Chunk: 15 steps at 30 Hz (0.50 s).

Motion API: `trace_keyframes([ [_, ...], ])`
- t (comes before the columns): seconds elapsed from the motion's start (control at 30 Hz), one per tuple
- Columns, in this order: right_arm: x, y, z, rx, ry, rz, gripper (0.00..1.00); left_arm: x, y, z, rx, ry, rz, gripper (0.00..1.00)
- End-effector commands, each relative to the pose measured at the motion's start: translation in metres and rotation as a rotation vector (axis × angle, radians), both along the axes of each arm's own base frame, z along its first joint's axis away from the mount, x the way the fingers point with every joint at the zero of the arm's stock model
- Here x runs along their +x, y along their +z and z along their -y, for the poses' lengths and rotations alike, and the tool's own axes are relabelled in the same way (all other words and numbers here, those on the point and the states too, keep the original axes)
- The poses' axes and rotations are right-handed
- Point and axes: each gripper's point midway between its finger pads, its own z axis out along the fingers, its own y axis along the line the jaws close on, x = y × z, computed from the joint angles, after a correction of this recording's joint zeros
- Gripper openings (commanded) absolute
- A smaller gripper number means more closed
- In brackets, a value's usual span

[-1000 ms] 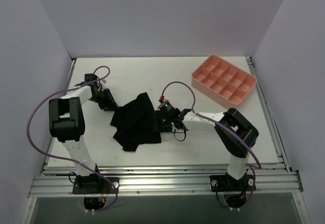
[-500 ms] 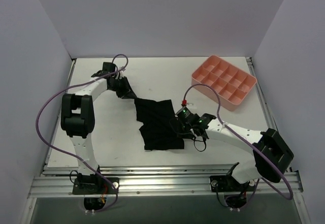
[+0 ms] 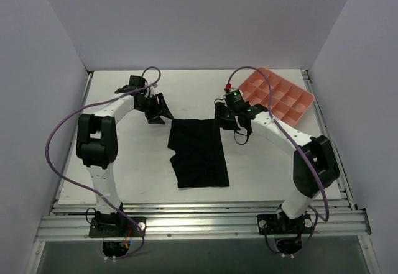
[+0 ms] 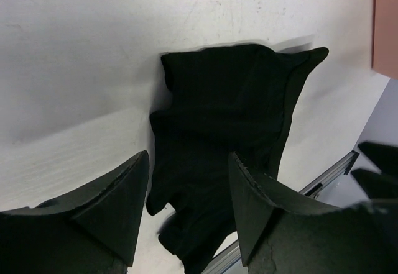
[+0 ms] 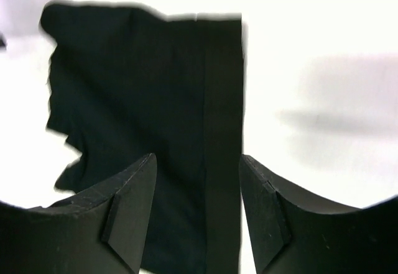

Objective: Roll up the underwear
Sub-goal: Move the underwear to the center of the board, then fold the underwear

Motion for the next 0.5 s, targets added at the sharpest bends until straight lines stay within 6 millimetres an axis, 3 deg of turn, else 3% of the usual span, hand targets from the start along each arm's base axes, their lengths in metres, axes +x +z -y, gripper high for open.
trace_keyframes([
  [0.0, 0.034, -0.017, -0.005, -0.035, 0.122, 0.000, 0.51, 0.004, 0.007, 0.016, 0.011, -0.062, 0.027, 0.63],
  [0.23, 0.085, -0.031, 0.000, -0.009, 0.134, 0.010, 0.51, 0.014, -0.015, 0.031, 0.018, -0.090, 0.009, 0.64],
  [0.4, 0.097, -0.054, -0.007, 0.030, 0.165, -0.022, 0.48, 0.013, -0.029, 0.037, 0.022, -0.107, 0.000, 0.64],
  [0.47, 0.102, -0.054, -0.012, 0.048, 0.176, -0.016, 0.46, 0.013, -0.032, 0.037, 0.019, -0.108, 0.008, 0.61],
])
